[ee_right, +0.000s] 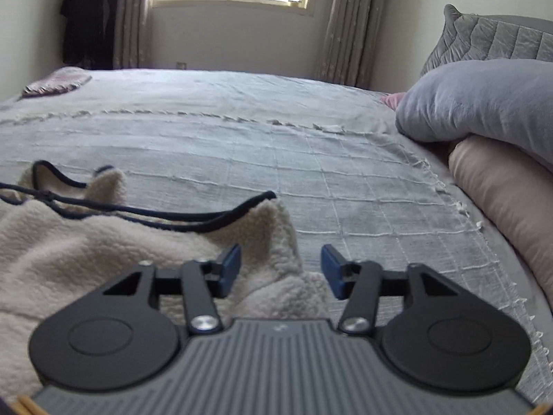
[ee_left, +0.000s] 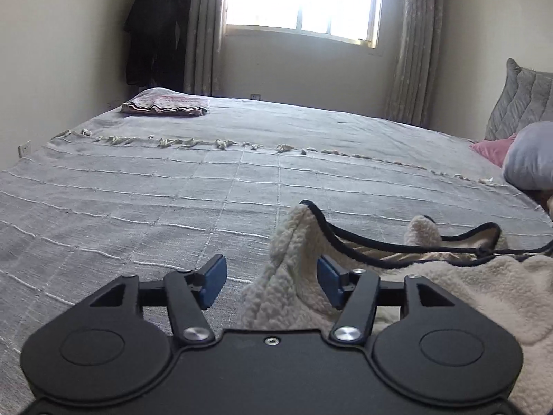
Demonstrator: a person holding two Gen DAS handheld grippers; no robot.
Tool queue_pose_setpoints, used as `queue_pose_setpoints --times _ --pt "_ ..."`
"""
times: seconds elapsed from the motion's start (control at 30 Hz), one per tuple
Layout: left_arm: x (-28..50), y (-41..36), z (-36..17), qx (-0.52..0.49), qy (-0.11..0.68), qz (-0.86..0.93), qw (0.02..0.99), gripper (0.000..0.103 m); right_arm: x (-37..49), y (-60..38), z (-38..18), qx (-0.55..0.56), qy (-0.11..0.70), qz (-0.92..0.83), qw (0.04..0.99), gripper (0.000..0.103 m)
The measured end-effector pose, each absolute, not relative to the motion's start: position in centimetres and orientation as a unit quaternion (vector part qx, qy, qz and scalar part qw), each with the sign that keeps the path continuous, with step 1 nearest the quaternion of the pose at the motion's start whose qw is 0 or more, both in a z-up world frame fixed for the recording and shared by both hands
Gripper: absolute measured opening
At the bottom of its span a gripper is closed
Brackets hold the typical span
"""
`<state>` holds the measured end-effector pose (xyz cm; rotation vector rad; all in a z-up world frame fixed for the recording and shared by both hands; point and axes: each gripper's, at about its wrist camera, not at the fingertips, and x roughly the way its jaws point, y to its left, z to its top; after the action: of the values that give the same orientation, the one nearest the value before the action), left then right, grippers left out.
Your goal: Fold large clothes
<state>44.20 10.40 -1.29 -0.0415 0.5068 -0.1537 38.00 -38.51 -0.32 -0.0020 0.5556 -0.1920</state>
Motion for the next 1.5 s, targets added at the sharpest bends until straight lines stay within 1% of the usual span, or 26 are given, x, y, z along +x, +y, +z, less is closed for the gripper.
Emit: queue_pose_setpoints --times 0.1,0.23,0.27,0.3,0.33,0.37,0.4,0.53,0.6,0.63,0.67,0.73,0.77,0.83,0.87,0.9,0.93,0.97,1.0,1.1,1.17,1.2,1.23,1.27,1.4,1.5 --pt "43.9 10.0 -1.1 -0.006 0.261 -0.106 0.959 0.058 36.7 -37.4 1.2 0.021 0.262 -0.028 0.965 0.058" --pt "45.7 8.5 -2.6 0.003 0.295 -0.103 0.950 0.054 39.0 -35.1 0.5 0.074 0.317 0.063 0.943 0.058" --pt "45.7 8.2 -2.9 0.004 0.294 -0.099 0.951 0.051 40.1 -34.4 -0.2 0.085 0.342 0.073 0.933 0.058" --pt "45.7 8.0 -3.0 0.009 0.292 -0.094 0.952 0.031 40.9 -33.7 -1.0 0.086 0.361 0.074 0.926 0.054" --pt "45.7 7.8 -3.0 0.014 0.290 -0.084 0.953 0.014 41.2 -32.7 -1.8 0.064 0.364 0.063 0.927 0.048" --pt "45.5 8.1 -2.7 0.007 0.281 -0.079 0.957 0.013 41.2 -31.7 -2.0 0.039 0.358 0.059 0.931 0.030" --pt "45.1 8.5 -2.2 -0.006 0.264 -0.078 0.961 0.011 40.8 -31.0 -1.9 0.026 0.347 0.054 0.936 0.009" --pt "43.7 9.9 -1.0 -0.035 0.191 -0.058 0.979 0.010 38.7 -30.0 -0.3 -0.010 0.266 0.015 0.964 0.006" --pt "45.1 9.4 -2.4 -0.016 0.209 -0.049 0.977 0.011 38.7 -29.9 -0.3 -0.022 0.242 -0.007 0.970 0.006" --pt "46.4 8.9 -3.8 0.003 0.242 -0.043 0.969 0.012 39.4 -29.8 -0.7 -0.029 0.244 -0.016 0.969 0.006" --pt "47.7 8.5 -5.1 0.009 0.279 -0.036 0.960 0.016 40.4 -29.8 -1.5 -0.035 0.261 -0.025 0.964 0.006" --pt "48.2 7.6 -4.9 0.034 0.281 -0.016 0.959 0.020 42.6 -30.2 -3.2 -0.026 0.325 -0.033 0.945 0.006" --pt "47.9 7.0 -4.6 0.057 0.278 -0.010 0.959 0.020 42.6 -30.0 -3.2 -0.034 0.324 -0.038 0.945 0.006" --pt "46.4 6.6 -3.9 0.080 0.263 -0.009 0.962 0.023 41.7 -29.3 -2.6 -0.062 0.315 -0.045 0.946 0.012" --pt "45.5 6.6 -3.4 0.079 0.256 -0.012 0.963 0.027 40.9 -29.1 -2.1 -0.069 0.309 -0.047 0.947 0.023" --pt "44.3 7.0 -2.7 0.072 0.256 -0.013 0.964 0.045 39.7 -29.2 -1.6 -0.074 0.299 -0.055 0.950 0.048" --pt "43.3 7.5 -2.1 0.061 0.262 -0.017 0.963 0.064 38.3 -29.5 -1.0 -0.071 0.287 -0.059 0.954 0.060" --pt "42.2 8.2 -1.7 0.044 0.265 -0.023 0.963 0.070 37.0 -30.1 -0.5 -0.062 0.275 -0.056 0.958 0.070" --pt "40.9 9.0 -1.2 0.024 0.268 -0.029 0.963 0.075 35.4 -31.1 0.1 -0.045 0.267 -0.049 0.961 0.070" --pt "37.5 11.5 -0.3 -0.032 0.297 -0.050 0.953 0.075 31.2 -34.4 1.1 0.009 0.267 -0.051 0.962 0.070" --pt "34.8 12.8 -0.2 -0.059 0.312 -0.064 0.946 0.077 28.3 -36.3 1.4 0.040 0.270 -0.053 0.961 0.075" --pt "33.6 13.4 -0.2 -0.071 0.320 -0.068 0.942 0.084 26.9 -37.2 1.5 0.053 0.270 -0.055 0.960 0.079" --pt "32.4 14.0 -0.2 -0.083 0.326 -0.069 0.939 0.092 25.6 -38.0 1.5 0.065 0.271 -0.057 0.959 0.080" --pt "31.3 14.5 -0.3 -0.098 0.330 -0.070 0.936 0.094 24.3 -38.7 1.5 0.074 0.272 -0.059 0.958 0.082" --pt "28.2 16.3 -0.9 -0.151 0.353 -0.066 0.921 0.095 20.2 -40.8 1.1 0.121 0.282 -0.071 0.949 0.085" --pt "26.5 17.7 -2.5 -0.231 0.377 -0.063 0.895 0.095 18.1 -41.5 0.5 0.167 0.293 -0.070 0.939 0.088"
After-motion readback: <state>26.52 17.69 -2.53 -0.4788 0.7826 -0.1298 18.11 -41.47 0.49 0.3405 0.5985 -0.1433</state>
